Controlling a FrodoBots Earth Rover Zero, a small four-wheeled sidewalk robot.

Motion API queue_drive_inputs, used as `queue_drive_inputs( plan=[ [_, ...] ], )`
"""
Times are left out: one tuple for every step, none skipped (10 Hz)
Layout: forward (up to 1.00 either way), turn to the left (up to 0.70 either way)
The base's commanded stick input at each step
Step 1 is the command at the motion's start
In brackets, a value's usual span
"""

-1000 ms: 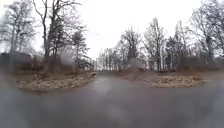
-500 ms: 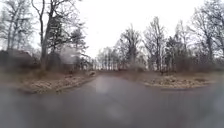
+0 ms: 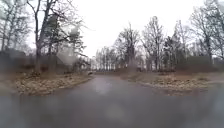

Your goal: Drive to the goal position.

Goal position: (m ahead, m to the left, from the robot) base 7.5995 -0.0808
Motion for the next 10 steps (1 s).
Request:
queue_drive_inputs(
  plan=[
    [1.0,0.29],
    [1.0,0.37],
    [1.0,0.4],
    [1.0,0.4],
    [1.0,0.4],
    [1.0,0.3],
    [1.0,0.05],
    [1.0,0.0],
    [1.0,0.0],
    [1.0,0.0]
  ],
)
